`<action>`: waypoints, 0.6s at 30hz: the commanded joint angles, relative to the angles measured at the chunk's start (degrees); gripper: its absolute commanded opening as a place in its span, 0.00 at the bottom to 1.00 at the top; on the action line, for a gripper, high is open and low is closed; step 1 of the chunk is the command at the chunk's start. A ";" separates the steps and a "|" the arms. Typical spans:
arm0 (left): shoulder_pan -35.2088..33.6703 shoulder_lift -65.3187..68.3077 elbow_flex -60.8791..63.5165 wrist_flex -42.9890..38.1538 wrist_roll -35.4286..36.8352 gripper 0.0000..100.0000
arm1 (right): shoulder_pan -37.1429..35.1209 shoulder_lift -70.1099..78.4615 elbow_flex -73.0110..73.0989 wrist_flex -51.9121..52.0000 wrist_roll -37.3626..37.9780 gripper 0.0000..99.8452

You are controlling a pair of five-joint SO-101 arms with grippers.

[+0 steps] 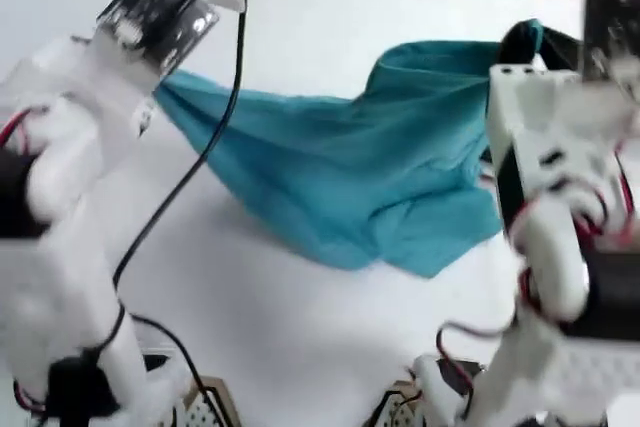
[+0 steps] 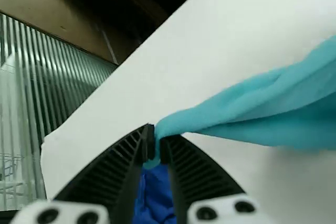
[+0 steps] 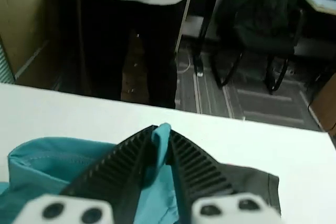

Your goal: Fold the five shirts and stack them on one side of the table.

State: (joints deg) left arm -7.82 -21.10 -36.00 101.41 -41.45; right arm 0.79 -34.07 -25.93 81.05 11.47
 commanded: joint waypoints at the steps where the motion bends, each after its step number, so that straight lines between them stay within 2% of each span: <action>1: -0.44 -5.27 -2.15 0.70 0.53 0.03 | 0.04 -5.58 -2.37 -2.68 0.35 0.02; 8: -0.35 -10.29 -2.33 0.44 3.34 0.03 | 0.31 -11.82 -2.29 -3.38 0.35 0.02; 18: -0.53 -18.02 -2.42 0.53 3.34 0.03 | 0.31 -20.88 -2.29 -3.38 0.26 0.02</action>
State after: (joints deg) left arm -7.82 -37.01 -37.05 101.41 -38.64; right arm 0.79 -53.49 -26.46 79.03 11.47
